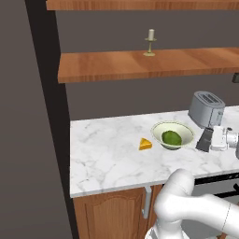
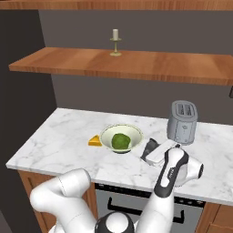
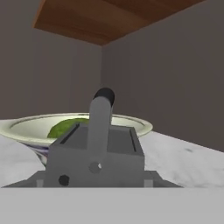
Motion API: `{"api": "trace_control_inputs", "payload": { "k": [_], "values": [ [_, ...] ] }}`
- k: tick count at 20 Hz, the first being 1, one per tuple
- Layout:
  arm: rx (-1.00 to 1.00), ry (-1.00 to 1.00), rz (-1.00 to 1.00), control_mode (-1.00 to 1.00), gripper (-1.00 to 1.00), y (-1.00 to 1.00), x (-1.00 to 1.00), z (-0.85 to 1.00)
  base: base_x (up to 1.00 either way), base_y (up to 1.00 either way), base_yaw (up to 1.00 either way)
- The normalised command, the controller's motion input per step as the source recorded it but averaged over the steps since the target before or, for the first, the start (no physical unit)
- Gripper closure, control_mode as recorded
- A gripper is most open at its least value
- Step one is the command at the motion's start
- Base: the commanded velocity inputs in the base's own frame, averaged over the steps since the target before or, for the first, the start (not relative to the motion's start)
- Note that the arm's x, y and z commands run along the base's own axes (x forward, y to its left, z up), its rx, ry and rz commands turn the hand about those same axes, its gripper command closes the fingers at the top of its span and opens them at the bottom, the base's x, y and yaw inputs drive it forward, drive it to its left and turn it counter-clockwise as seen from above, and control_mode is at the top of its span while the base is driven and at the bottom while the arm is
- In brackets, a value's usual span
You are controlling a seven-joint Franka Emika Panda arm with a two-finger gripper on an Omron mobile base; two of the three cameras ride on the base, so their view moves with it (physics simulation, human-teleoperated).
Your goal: Pick the cheese from the fridge and the cheese grater from the cabinet and place them next to the salad bowl.
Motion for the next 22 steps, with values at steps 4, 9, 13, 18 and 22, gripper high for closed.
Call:
{"api": "trace_control_inputs", "payload": {
  "k": [4, 9, 13, 18, 22],
  "values": [
    [0.07, 0.00, 0.04, -1.00, 1.00, 0.00, 0.00, -0.34, 0.00, 0.00, 0.00],
    [0.05, 0.00, 0.04, -1.00, -1.00, 0.12, 0.00, -0.21, 0.00, 0.00, 0.00],
    [0.03, 0.00, 0.05, -1.00, -1.00, 0.02, 0.00, -0.10, 0.00, 0.00, 0.00],
    [0.00, 0.00, 0.03, -1.00, -1.00, 0.00, 0.00, 0.00, 0.00, 0.00, 0.00],
    [0.00, 0.00, 0.00, -1.00, -1.00, 0.00, 0.00, 0.00, 0.00, 0.00, 0.00]
  ]
}}
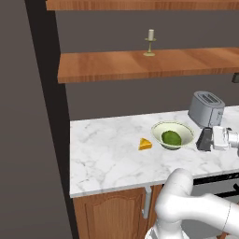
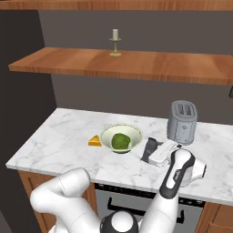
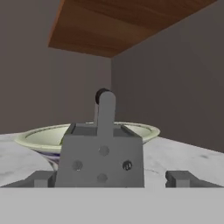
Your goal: Pick the cheese from the fridge and the cheese grater from the cabinet and place them next to the salad bowl.
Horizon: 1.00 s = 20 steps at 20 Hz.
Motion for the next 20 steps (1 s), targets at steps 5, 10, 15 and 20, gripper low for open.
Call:
{"api": "trace_control_inputs", "payload": {
  "k": [5, 10, 15, 20],
  "values": [
    [0.00, 0.00, 0.00, -1.00, -1.00, -0.10, -0.05, 0.00, 0.00, 0.00, 0.00],
    [0.00, 0.03, 0.00, -1.00, -1.00, -0.15, -0.11, 0.00, 0.00, 0.00, 0.00],
    [0.00, 0.04, 0.00, -1.00, -1.00, -0.16, -0.14, 0.00, 0.00, 0.00, 0.00],
    [0.00, 0.09, 0.00, -1.00, -1.00, -0.18, -0.12, 0.00, 0.00, 0.00, 0.00]
  ]
}}
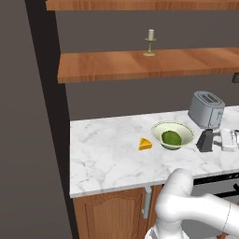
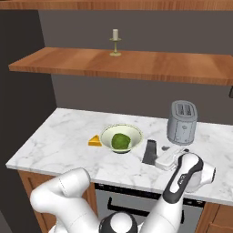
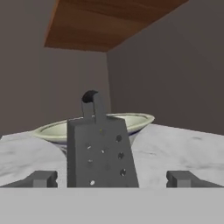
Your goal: Pick the cheese from the fridge and the cheese grater from the cabinet and place them next to the salad bowl.
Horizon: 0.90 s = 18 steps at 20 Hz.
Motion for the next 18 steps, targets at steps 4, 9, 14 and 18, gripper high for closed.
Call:
{"api": "trace_control_inputs", "payload": {
  "k": [4, 9, 14, 18],
  "values": [
    [0.00, 0.13, 0.00, -1.00, -1.00, -0.23, -0.14, 0.00, 0.00, 0.00, 0.00],
    [-0.05, 0.07, 0.00, -1.00, -1.00, -0.32, -0.54, 0.01, 0.00, 0.00, 0.00],
    [-0.19, -0.05, 0.00, -1.00, -1.00, -0.10, -0.95, 0.00, 0.00, 0.00, 0.00],
    [-0.34, -0.12, 0.00, -1.00, -1.00, 0.02, -1.00, 0.07, 0.00, 0.00, 0.00]
  ]
}}
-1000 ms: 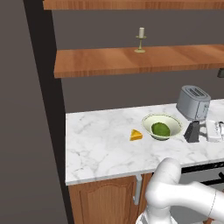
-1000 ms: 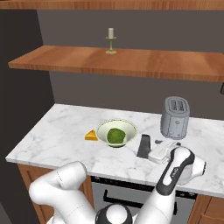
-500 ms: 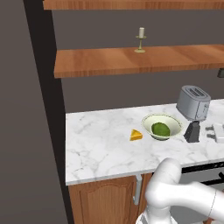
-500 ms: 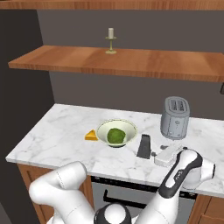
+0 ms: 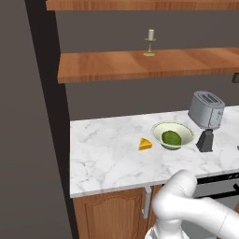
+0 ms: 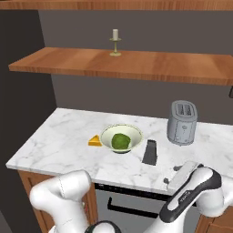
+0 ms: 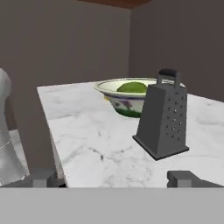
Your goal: Pick the cheese from the fridge and the cheese grater from the cabinet and place them next to the salad bowl.
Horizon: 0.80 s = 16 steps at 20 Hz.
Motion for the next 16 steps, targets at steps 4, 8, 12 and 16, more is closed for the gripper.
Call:
{"api": "trace_control_inputs", "payload": {
  "k": [4, 8, 12, 16],
  "values": [
    [-0.53, -0.05, 0.04, -1.00, -1.00, 0.45, -0.79, 0.22, 0.00, 0.00, 0.00],
    [-0.54, -0.05, 0.10, -1.00, -1.00, 0.88, -0.66, 0.40, 0.00, 0.00, 0.00],
    [-0.40, -0.04, 0.03, -1.00, -1.00, 0.68, -0.16, 0.54, 0.00, 0.00, 0.00],
    [-0.46, 0.00, 0.00, -1.00, -1.00, 0.58, 0.00, 0.16, 0.00, 0.00, 0.00]
  ]
}}
